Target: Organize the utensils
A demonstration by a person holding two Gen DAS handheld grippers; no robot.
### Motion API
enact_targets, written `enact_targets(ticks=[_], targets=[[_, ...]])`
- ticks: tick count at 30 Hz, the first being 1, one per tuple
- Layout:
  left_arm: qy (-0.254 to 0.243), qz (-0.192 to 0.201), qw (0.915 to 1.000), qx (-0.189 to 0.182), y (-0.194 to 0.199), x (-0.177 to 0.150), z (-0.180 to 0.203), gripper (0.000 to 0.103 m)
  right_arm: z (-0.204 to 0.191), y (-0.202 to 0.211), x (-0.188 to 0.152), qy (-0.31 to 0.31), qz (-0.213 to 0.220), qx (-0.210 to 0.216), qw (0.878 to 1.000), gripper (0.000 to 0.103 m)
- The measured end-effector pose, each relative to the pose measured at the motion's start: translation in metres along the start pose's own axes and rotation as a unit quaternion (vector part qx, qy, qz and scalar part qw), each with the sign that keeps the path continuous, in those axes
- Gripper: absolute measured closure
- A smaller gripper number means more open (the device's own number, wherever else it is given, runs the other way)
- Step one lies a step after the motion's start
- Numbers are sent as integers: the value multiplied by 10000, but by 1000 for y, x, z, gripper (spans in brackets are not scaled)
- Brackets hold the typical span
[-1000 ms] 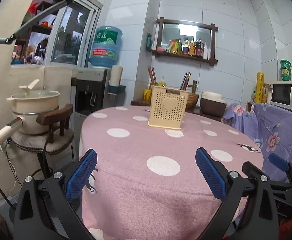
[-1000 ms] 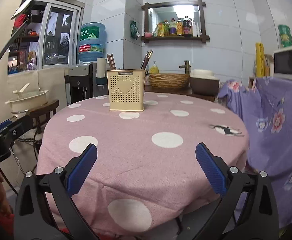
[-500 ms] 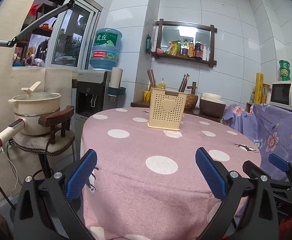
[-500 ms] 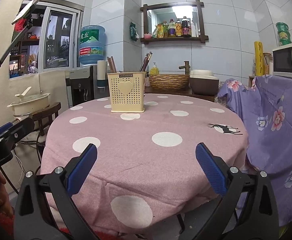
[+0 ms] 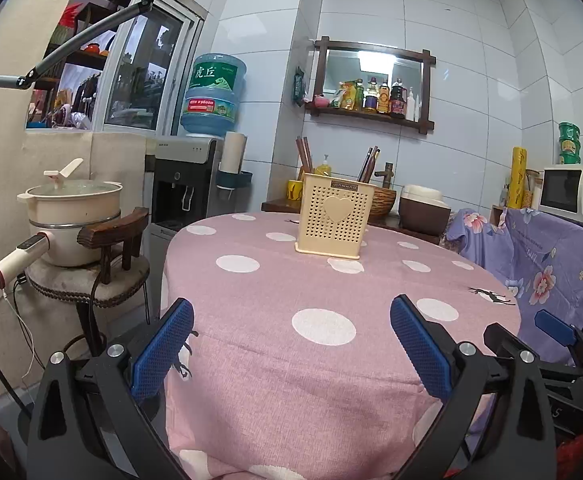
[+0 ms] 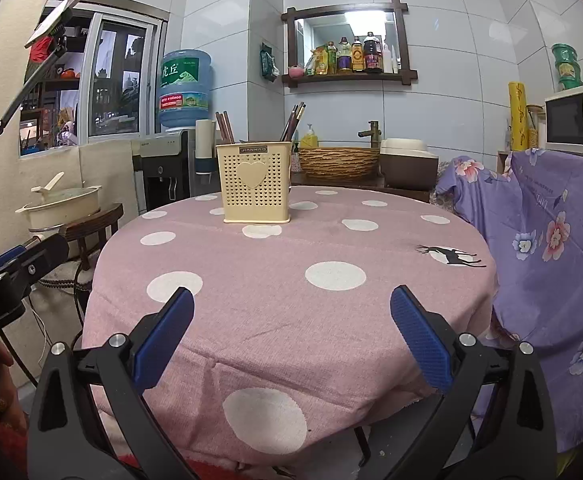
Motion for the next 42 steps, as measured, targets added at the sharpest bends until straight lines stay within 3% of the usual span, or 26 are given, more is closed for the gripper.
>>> enact_targets(ticks=[22, 30, 42], targets=[[-5, -92, 9999, -89, 1, -7, 0, 5, 2, -2, -2, -17, -35, 7, 10000, 6], [105, -98, 9998, 148, 3, -7, -8, 5, 2, -3, -3, -11, -57, 18, 10000, 6], [137, -155, 9997, 151, 4, -7, -8, 5, 4, -5, -5, -11, -85, 27, 10000, 6]])
Point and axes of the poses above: each gripper's, at about its wrist camera, not at the fingertips, and y roughly against the way its jaws point, z to its right, x to its top, the point moved 7 cm from there along -y, roughly the way its jaws point, and after that the axes turned 3 degrees about -y, right-handed, at the moved point
